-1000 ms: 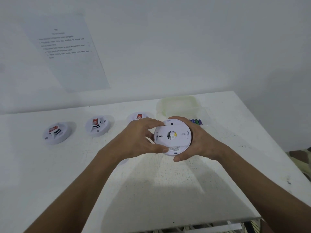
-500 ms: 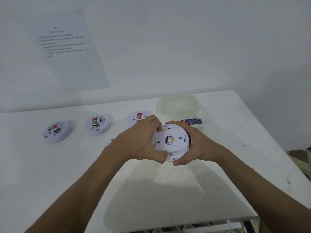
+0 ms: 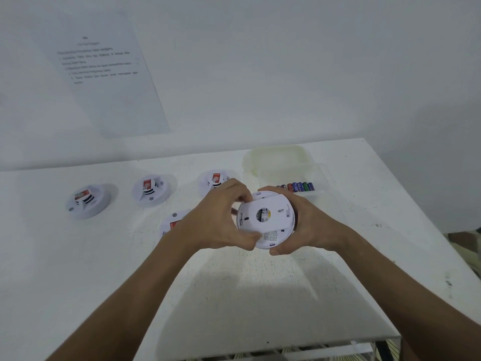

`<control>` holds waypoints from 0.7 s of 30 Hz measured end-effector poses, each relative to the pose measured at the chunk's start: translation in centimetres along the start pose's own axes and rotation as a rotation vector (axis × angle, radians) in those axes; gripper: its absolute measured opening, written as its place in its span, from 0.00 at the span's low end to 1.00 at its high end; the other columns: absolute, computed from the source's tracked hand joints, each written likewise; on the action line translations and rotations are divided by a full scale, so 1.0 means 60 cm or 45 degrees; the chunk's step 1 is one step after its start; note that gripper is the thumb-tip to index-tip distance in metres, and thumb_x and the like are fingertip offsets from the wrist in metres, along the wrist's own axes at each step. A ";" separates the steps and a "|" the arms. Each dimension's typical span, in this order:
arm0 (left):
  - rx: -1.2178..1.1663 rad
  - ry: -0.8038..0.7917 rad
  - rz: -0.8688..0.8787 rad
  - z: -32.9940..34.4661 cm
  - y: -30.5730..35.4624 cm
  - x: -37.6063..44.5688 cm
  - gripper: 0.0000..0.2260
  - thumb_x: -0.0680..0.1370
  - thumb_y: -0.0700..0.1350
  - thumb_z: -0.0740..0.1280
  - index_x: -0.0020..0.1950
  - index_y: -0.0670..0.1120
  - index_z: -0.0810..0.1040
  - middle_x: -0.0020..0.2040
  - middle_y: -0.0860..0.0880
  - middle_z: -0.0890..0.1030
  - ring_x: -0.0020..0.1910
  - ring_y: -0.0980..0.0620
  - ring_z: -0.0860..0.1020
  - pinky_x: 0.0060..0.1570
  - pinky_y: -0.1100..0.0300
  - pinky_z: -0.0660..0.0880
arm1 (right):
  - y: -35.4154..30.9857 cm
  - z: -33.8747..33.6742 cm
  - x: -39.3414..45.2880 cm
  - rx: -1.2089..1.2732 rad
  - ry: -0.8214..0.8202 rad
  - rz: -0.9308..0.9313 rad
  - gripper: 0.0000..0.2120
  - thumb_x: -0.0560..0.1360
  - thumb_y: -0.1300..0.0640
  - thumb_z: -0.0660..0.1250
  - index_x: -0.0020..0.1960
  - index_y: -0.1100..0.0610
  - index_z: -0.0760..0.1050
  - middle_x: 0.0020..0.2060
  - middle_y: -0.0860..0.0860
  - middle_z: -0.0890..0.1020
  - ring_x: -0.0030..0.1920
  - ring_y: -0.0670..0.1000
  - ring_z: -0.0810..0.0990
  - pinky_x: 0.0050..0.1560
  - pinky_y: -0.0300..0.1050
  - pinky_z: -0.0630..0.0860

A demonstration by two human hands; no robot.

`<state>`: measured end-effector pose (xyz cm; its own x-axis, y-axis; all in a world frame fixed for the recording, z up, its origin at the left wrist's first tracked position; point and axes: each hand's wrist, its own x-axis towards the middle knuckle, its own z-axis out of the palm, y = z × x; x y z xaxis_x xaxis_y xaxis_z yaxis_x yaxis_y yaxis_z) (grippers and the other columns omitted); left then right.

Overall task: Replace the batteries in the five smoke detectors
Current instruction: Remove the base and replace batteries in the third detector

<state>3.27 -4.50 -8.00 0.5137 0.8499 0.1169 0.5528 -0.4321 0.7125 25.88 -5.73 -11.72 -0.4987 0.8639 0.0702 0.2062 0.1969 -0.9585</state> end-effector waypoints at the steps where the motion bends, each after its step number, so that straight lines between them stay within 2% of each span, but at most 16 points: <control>1: 0.040 0.033 0.026 0.001 0.000 0.000 0.26 0.57 0.57 0.76 0.49 0.49 0.75 0.50 0.53 0.74 0.52 0.52 0.76 0.51 0.54 0.79 | 0.000 0.001 0.002 -0.006 0.003 -0.011 0.44 0.59 0.67 0.82 0.69 0.44 0.71 0.61 0.39 0.79 0.62 0.46 0.78 0.53 0.38 0.80; 4: 0.085 0.097 0.078 0.005 0.003 0.002 0.28 0.56 0.62 0.74 0.49 0.46 0.76 0.49 0.50 0.74 0.50 0.49 0.76 0.51 0.48 0.78 | 0.000 0.005 0.009 -0.021 -0.004 -0.017 0.44 0.60 0.69 0.82 0.66 0.37 0.72 0.59 0.38 0.80 0.61 0.44 0.80 0.52 0.35 0.79; 6: -0.015 0.125 0.074 0.005 0.001 0.000 0.28 0.57 0.60 0.75 0.49 0.45 0.77 0.50 0.50 0.75 0.52 0.49 0.76 0.52 0.49 0.79 | 0.001 0.004 0.009 0.003 0.002 0.003 0.44 0.59 0.69 0.82 0.67 0.40 0.72 0.59 0.40 0.81 0.60 0.45 0.80 0.52 0.38 0.80; 9: -0.189 0.312 0.053 -0.007 -0.026 -0.009 0.24 0.60 0.56 0.77 0.49 0.46 0.78 0.52 0.52 0.76 0.53 0.52 0.78 0.51 0.58 0.79 | 0.003 -0.009 0.004 0.017 0.034 0.026 0.44 0.59 0.66 0.83 0.69 0.45 0.70 0.61 0.43 0.80 0.62 0.46 0.79 0.53 0.40 0.80; 11: -0.138 0.449 -0.013 -0.016 -0.051 -0.023 0.22 0.60 0.58 0.75 0.48 0.49 0.78 0.51 0.56 0.75 0.52 0.58 0.77 0.45 0.69 0.77 | 0.004 -0.024 -0.005 0.012 0.059 0.052 0.45 0.58 0.65 0.83 0.70 0.46 0.69 0.62 0.42 0.79 0.63 0.46 0.78 0.55 0.39 0.79; 13: 0.012 0.519 -0.105 -0.018 -0.073 -0.039 0.22 0.60 0.61 0.73 0.46 0.50 0.76 0.48 0.55 0.75 0.48 0.61 0.77 0.41 0.71 0.75 | 0.006 -0.042 -0.017 0.009 0.081 0.073 0.46 0.58 0.63 0.83 0.71 0.46 0.68 0.62 0.41 0.78 0.64 0.45 0.77 0.55 0.38 0.79; 16: 0.194 0.439 -0.192 0.004 -0.098 -0.061 0.24 0.58 0.62 0.72 0.44 0.48 0.75 0.46 0.54 0.73 0.41 0.60 0.76 0.36 0.66 0.73 | 0.007 -0.061 -0.034 0.014 0.101 0.086 0.46 0.57 0.58 0.84 0.71 0.45 0.69 0.64 0.42 0.78 0.66 0.48 0.77 0.56 0.40 0.80; 18: 0.258 0.320 -0.241 0.030 -0.107 -0.072 0.25 0.58 0.63 0.72 0.46 0.48 0.75 0.47 0.56 0.72 0.40 0.61 0.74 0.36 0.63 0.73 | 0.008 -0.066 -0.042 0.027 0.102 0.094 0.47 0.56 0.56 0.83 0.71 0.46 0.69 0.64 0.44 0.78 0.66 0.49 0.77 0.56 0.41 0.80; 21: 0.381 0.136 -0.295 0.071 -0.115 -0.082 0.28 0.60 0.64 0.72 0.51 0.49 0.73 0.49 0.58 0.70 0.41 0.61 0.73 0.37 0.65 0.74 | 0.014 -0.065 -0.049 0.015 0.078 0.106 0.47 0.57 0.61 0.83 0.72 0.48 0.68 0.65 0.44 0.77 0.67 0.49 0.76 0.58 0.43 0.80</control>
<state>-0.28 -6.96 -16.42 0.2904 0.9551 0.0589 0.8213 -0.2804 0.4969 30.81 -6.31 -11.67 -0.4277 0.9039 0.0065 0.2347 0.1180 -0.9649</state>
